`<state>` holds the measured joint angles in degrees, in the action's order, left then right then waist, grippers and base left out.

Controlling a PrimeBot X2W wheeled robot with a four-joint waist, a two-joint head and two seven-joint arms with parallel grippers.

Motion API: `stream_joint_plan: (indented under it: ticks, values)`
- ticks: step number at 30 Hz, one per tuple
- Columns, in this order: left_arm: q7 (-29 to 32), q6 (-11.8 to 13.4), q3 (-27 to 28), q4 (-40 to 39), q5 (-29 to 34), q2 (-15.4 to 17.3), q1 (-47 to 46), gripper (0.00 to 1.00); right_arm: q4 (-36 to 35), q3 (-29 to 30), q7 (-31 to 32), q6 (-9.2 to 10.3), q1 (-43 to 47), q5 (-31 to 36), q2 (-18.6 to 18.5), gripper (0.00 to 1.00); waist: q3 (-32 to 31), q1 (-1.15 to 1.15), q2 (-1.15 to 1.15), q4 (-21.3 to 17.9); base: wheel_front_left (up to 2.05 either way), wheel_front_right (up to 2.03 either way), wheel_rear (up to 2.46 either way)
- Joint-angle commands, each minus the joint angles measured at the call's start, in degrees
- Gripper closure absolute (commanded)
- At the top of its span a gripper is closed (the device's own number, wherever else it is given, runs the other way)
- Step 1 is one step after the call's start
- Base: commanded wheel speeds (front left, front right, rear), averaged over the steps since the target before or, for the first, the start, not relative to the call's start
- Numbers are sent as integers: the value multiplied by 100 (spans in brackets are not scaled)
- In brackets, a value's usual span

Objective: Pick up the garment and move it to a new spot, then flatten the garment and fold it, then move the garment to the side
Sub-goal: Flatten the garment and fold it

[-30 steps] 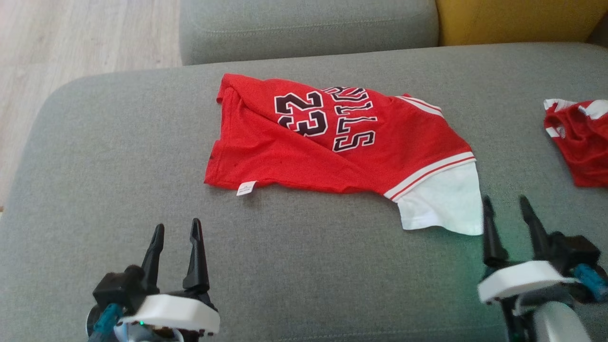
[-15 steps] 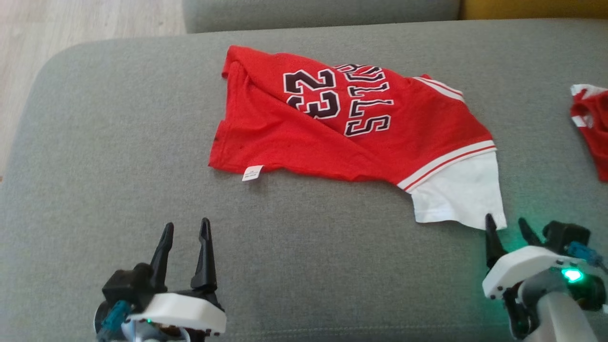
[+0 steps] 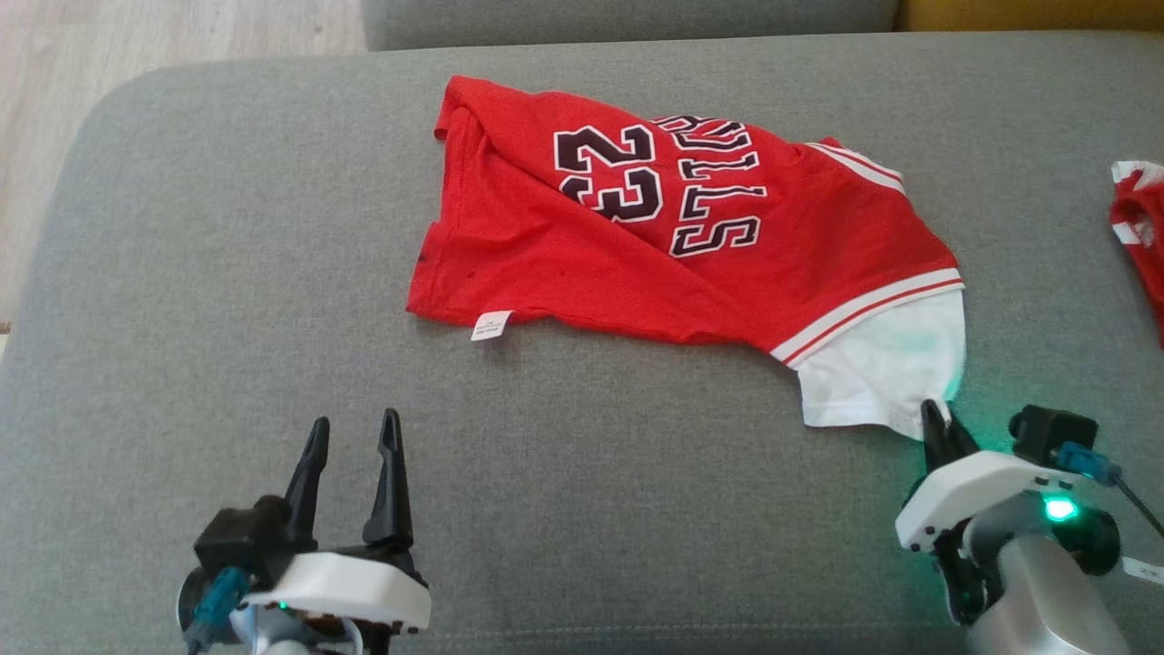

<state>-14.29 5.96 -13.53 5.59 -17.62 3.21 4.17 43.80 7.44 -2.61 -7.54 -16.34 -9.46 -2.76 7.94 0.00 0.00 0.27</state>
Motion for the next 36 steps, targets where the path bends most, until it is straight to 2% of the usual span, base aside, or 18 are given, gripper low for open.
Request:
stream_joint_plan:
  ticks: [1, 6, 11, 19, 22, 26, 31, 36]
  values:
    - [-71, -29, 237, -174, 46, -32, -235, 0, 15, -209, -27, 5, -82, -54, -12, 100, -5, 0, 0, -15, 0, 0, 0]
    - [-71, -61, 250, -175, 59, -33, -260, 0, -110, -96, -215, 5, -31, -39, -17, 100, -43, 0, 0, -102, 0, 0, 0]
    - [-71, -103, 161, -118, -5, -33, -316, 0, -628, 181, -244, 5, 252, 121, -156, 100, -66, 0, 0, -255, 0, 0, 0]
    - [151, -209, -219, 229, -673, -33, -607, 0, -1813, 575, 71, 5, 762, 246, -248, 100, 40, 0, 0, -498, 0, 0, 0]
    - [334, -204, -342, 423, -892, -33, -755, 0, -2032, 587, 149, 5, 815, 248, -219, 100, 86, 0, 0, -538, 0, 0, 0]
    - [700, -117, -570, 901, -1224, -33, -1182, 0, -2308, 448, 221, 5, 825, 174, -129, 100, 183, 0, 0, -603, 0, 0, 0]
    - [1086, 138, -694, 1496, -1511, -33, -1721, 0, -2404, 243, 220, 5, 763, 94, -65, 100, 268, 0, 0, -671, 0, 0, 0]
    - [1246, 291, -686, 1926, -1781, -33, -2135, 0, -2422, 137, 188, 5, 698, 59, -37, 100, 326, 0, 0, -727, 0, 0, 0]
